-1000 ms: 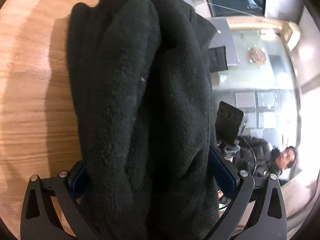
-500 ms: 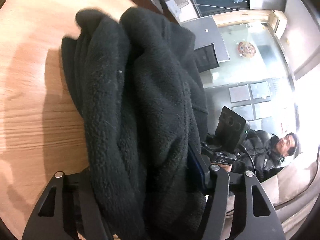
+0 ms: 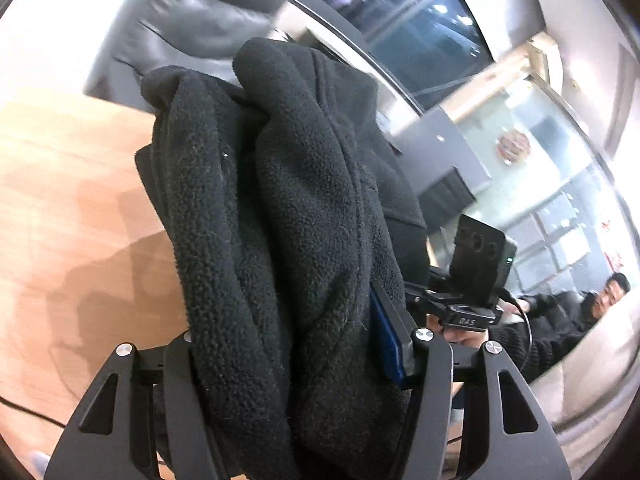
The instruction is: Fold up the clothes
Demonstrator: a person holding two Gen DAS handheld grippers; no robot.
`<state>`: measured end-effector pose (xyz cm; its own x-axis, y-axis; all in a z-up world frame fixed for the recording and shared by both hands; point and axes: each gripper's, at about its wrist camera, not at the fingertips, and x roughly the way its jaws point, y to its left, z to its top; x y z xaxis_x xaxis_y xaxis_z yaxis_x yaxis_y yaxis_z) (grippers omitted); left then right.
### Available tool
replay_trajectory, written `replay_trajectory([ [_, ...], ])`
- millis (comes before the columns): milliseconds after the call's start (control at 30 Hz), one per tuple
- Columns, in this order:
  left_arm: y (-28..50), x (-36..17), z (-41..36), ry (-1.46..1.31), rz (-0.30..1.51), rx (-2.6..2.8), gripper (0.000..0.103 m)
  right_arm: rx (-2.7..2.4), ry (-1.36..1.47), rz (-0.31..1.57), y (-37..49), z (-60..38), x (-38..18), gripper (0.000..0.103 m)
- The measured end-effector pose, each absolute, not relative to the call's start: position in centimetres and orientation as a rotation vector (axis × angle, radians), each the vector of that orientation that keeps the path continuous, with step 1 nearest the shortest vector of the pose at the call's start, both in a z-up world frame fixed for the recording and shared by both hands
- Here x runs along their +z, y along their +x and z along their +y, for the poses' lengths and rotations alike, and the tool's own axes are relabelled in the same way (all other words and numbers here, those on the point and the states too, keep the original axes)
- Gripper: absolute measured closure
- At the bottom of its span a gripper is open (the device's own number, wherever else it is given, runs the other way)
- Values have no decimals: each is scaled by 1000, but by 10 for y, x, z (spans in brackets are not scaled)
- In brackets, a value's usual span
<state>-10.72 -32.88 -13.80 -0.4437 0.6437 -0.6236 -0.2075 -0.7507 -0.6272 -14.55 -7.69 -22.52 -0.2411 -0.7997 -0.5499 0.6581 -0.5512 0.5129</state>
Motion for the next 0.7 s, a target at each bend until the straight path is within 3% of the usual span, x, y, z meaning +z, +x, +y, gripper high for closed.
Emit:
replay_trajectory([
  [67, -131, -151, -369, -1262, -636, 2238, 46, -1909, 966, -217, -167, -112, -223, 61],
  [233, -181, -194, -461, -1372, -617, 2261, 46, -1889, 1081, -294, -211, -199, -287, 61],
  [367, -196, -254, -493, -1524, -608, 2219, 46, -1900, 1182, -301, -215, -227, -332, 59],
  [500, -184, -271, -484, -1435, -681, 2221, 44, -1925, 1216, -282, -213, -227, -340, 58],
  [700, -172, -271, -501, -1452, -668, 2281, 33, -1911, 1285, -199, -223, -233, -314, 36],
])
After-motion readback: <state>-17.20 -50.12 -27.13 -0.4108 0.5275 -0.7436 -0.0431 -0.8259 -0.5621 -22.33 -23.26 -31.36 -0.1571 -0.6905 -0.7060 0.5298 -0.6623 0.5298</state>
